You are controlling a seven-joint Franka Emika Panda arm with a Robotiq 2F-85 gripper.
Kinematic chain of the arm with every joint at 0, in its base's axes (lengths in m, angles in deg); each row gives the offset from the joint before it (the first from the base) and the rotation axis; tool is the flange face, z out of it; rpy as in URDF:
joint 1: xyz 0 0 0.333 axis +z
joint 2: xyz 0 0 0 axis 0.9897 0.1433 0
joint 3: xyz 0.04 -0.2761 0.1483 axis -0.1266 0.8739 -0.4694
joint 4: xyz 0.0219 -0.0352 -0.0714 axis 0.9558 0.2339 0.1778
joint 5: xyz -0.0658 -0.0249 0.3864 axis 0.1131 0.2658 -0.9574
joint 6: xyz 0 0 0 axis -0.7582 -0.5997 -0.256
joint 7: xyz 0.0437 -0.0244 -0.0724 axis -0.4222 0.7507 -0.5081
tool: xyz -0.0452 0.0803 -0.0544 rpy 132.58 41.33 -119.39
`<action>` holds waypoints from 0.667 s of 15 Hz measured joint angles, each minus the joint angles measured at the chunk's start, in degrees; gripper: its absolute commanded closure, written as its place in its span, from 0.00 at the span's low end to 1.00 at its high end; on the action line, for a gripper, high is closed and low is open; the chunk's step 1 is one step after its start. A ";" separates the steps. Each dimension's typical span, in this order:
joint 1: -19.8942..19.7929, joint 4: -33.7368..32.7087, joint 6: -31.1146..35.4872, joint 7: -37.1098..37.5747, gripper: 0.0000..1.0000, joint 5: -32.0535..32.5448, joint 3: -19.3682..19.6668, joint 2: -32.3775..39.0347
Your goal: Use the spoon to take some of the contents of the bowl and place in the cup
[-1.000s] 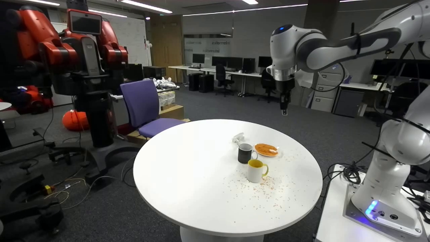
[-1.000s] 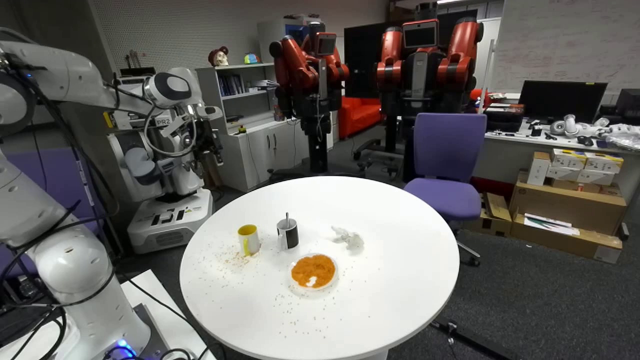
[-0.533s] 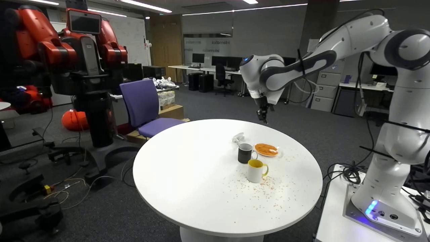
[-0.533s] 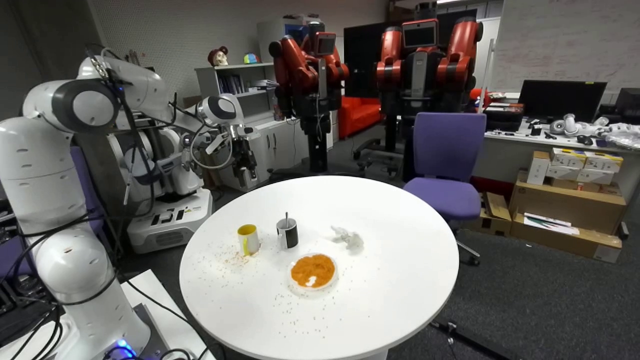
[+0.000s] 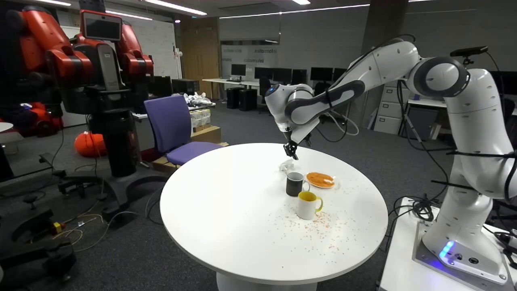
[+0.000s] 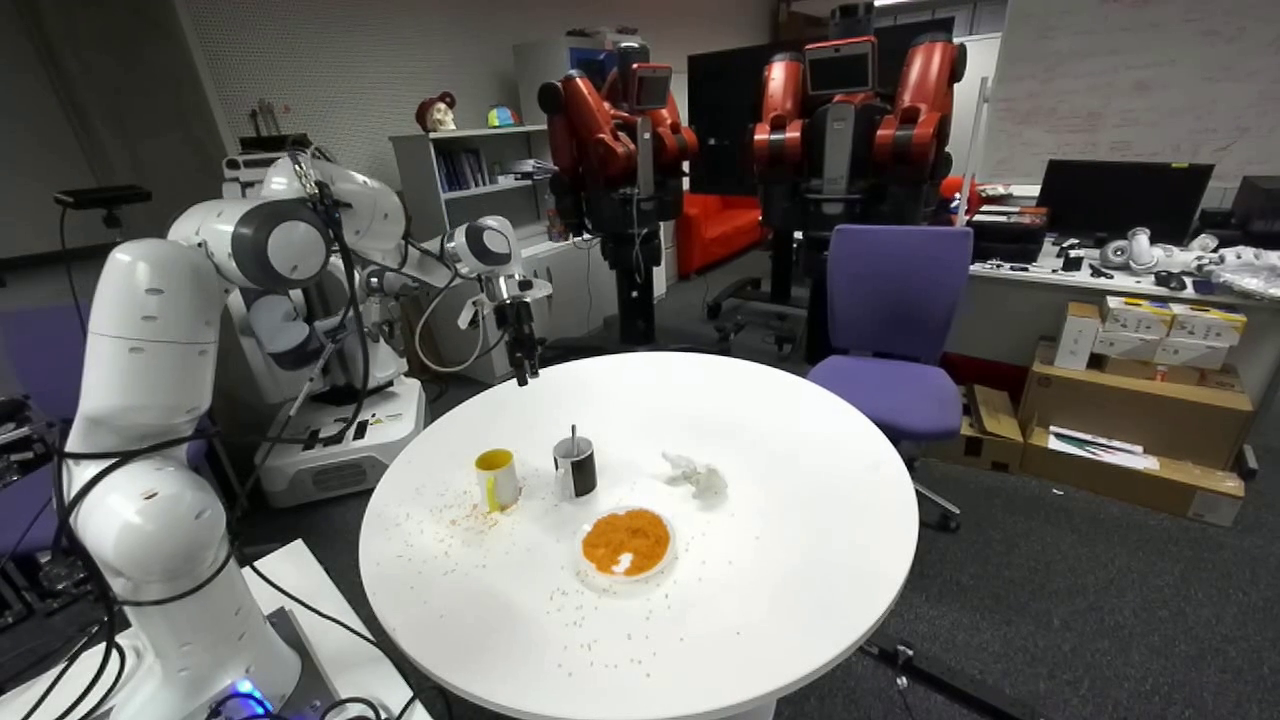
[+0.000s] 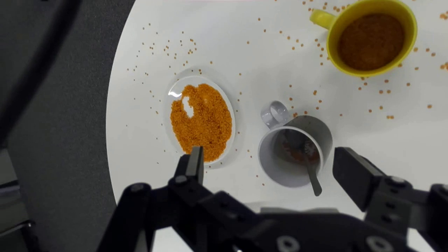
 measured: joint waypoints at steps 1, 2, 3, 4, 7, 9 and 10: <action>0.35 -1.05 0.90 1.58 0.00 -0.03 0.92 1.52; 0.46 -1.96 2.09 2.92 0.00 -0.36 1.70 2.91; 0.46 -2.73 3.79 4.10 0.00 -0.84 2.48 4.17; 0.45 -3.35 5.73 5.00 0.00 -1.13 3.30 5.31; -0.02 -5.17 10.91 6.00 0.00 -4.30 5.36 8.35; -0.25 -6.37 14.78 6.01 0.00 -7.62 6.35 10.11; -0.39 -6.94 16.67 6.01 0.00 -9.31 6.55 10.95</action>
